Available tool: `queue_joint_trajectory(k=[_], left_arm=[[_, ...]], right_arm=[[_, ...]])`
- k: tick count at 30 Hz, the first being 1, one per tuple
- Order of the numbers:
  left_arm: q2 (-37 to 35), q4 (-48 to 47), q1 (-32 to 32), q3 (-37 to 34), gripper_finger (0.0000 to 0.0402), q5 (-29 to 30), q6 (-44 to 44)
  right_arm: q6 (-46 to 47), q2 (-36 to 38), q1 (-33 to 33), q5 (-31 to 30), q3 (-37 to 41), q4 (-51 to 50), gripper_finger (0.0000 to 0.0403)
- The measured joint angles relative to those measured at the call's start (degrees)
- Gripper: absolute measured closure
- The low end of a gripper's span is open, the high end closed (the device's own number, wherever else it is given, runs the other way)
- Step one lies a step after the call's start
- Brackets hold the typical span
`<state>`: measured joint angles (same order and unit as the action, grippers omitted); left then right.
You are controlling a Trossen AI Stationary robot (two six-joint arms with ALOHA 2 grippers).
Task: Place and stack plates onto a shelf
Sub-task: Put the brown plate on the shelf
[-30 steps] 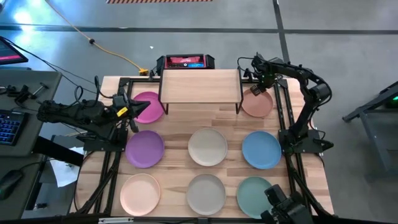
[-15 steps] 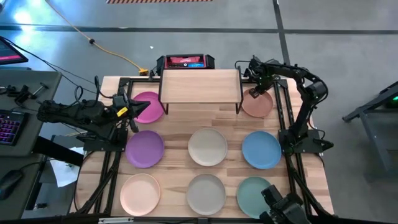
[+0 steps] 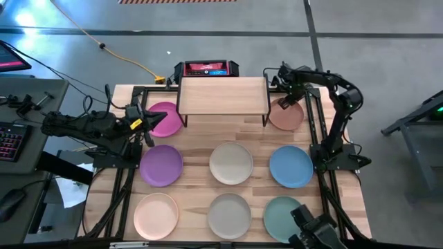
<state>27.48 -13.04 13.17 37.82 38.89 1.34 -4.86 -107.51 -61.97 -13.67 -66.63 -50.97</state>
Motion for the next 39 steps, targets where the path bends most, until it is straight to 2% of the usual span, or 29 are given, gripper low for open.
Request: queue_joint_trajectory(k=[5,11,13,21,39], left_arm=[[0.0,0.0,0.0,0.0,0.0399,0.0,0.0],[0.0,0.0,0.0,0.0,0.0399,0.7,0.0],[0.0,0.0,0.0,0.0,0.0399,0.7,0.0],[0.0,0.0,0.0,0.0,0.0399,0.8,0.0],[0.0,0.0,0.0,0.0,0.0399,0.8,0.0]], right_arm=[[-0.1,-0.1,0.3,-0.6,0.0,0.2,0.0310],[-0.4,-0.1,0.2,-3.4,-0.3,0.0,0.0385],[-0.1,-0.1,0.2,-3.6,-0.9,-0.3,0.0396],[-0.1,-0.1,0.2,-3.7,-3.4,-5.2,0.0401],[-0.6,-0.1,0.2,-6.4,-16.0,-22.8,0.0402]])
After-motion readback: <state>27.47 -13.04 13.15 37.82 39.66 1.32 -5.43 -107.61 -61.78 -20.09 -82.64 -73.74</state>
